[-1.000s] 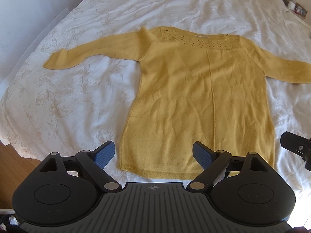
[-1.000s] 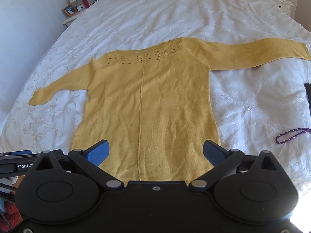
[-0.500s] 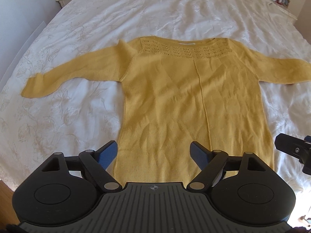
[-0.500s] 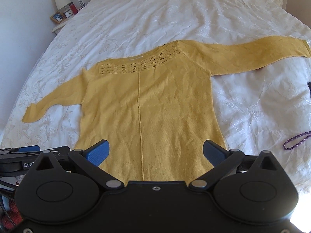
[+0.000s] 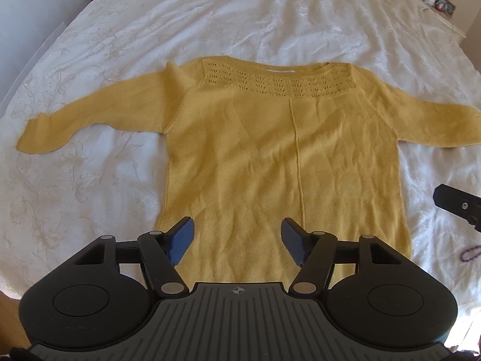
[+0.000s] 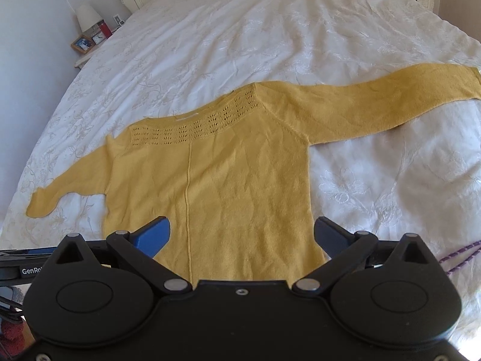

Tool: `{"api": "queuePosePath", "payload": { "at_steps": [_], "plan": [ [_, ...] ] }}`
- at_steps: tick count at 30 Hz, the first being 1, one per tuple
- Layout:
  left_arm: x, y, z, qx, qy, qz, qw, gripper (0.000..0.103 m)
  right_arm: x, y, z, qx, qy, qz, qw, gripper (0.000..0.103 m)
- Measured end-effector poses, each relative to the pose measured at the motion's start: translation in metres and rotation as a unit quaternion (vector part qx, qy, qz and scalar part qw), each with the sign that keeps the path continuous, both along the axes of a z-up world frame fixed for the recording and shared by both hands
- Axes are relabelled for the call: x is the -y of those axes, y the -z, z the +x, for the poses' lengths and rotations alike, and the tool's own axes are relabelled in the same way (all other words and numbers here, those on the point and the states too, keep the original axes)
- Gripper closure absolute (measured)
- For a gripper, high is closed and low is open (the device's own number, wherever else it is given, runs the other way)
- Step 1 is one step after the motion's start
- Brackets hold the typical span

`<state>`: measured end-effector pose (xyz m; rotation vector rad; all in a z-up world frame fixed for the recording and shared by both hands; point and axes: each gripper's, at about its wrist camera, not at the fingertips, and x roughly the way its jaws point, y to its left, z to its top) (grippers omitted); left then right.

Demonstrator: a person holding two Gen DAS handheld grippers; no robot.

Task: Fold small clothes
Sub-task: 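Reach the right tool to the sweater's sleeve cuff and close on it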

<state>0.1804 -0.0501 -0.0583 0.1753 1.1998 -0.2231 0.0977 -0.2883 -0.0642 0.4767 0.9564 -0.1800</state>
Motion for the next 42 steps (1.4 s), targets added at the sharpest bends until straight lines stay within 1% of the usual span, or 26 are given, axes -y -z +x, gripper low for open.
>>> {"api": "queuePosePath", "payload": {
  "at_steps": [2, 4, 6, 8, 10, 11, 15, 19, 22, 25, 28, 32, 38, 42],
  "plan": [
    [0.004, -0.004, 0.003, 0.007, -0.019, -0.035, 0.9992, 0.04, 0.02, 0.003, 0.007, 0.007, -0.006, 0.001, 1.0, 0.005],
    [0.009, -0.006, 0.008, 0.012, -0.038, -0.069, 0.9968, 0.04, 0.045, 0.007, 0.016, 0.012, -0.011, -0.009, 1.0, 0.006],
    [0.016, -0.007, 0.012, 0.018, -0.058, -0.08, 0.9949, 0.04, 0.069, 0.01, 0.022, 0.012, -0.005, -0.029, 1.0, 0.007],
    [0.026, -0.008, 0.017, 0.023, -0.073, -0.072, 0.9944, 0.04, 0.1, 0.012, 0.029, 0.011, -0.003, -0.048, 0.999, 0.009],
    [0.037, -0.008, 0.021, 0.031, -0.08, -0.057, 0.9947, 0.04, 0.133, 0.013, 0.034, 0.011, -0.001, -0.061, 0.998, 0.014],
    [0.044, -0.008, 0.023, 0.035, -0.083, -0.049, 0.9947, 0.04, 0.147, 0.013, 0.035, 0.01, 0.002, -0.064, 0.998, 0.015],
    [0.063, -0.008, 0.026, 0.04, -0.088, -0.035, 0.9947, 0.04, 0.219, 0.015, 0.038, 0.005, 0.033, -0.086, 0.996, 0.022],
    [0.078, -0.006, 0.025, 0.04, -0.089, -0.029, 0.9948, 0.04, 0.29, 0.018, 0.037, -0.008, 0.078, -0.111, 0.991, 0.023],
    [0.088, -0.003, 0.024, 0.036, -0.087, -0.023, 0.9953, 0.04, 0.335, 0.024, 0.034, -0.017, 0.101, -0.113, 0.988, 0.026],
    [0.097, -0.002, 0.024, 0.036, -0.084, -0.015, 0.9957, 0.04, 0.37, 0.032, 0.031, -0.029, 0.126, -0.106, 0.986, 0.027],
    [0.102, -0.002, 0.023, 0.037, -0.084, -0.005, 0.9958, 0.04, 0.396, 0.042, 0.028, -0.037, 0.137, -0.099, 0.985, 0.027],
    [0.107, -0.001, 0.021, 0.033, -0.085, 0.002, 0.9958, 0.04, 0.418, 0.058, 0.025, -0.055, 0.138, -0.094, 0.984, 0.027],
    [0.113, -0.001, 0.017, 0.028, -0.082, 0.013, 0.9961, 0.04, 0.445, 0.085, 0.022, -0.06, 0.144, -0.031, 0.987, 0.025],
    [0.114, -0.001, 0.013, 0.027, -0.083, 0.017, 0.996, 0.04, 0.453, 0.094, 0.025, -0.061, 0.134, -0.012, 0.989, 0.025]
  ]
}}
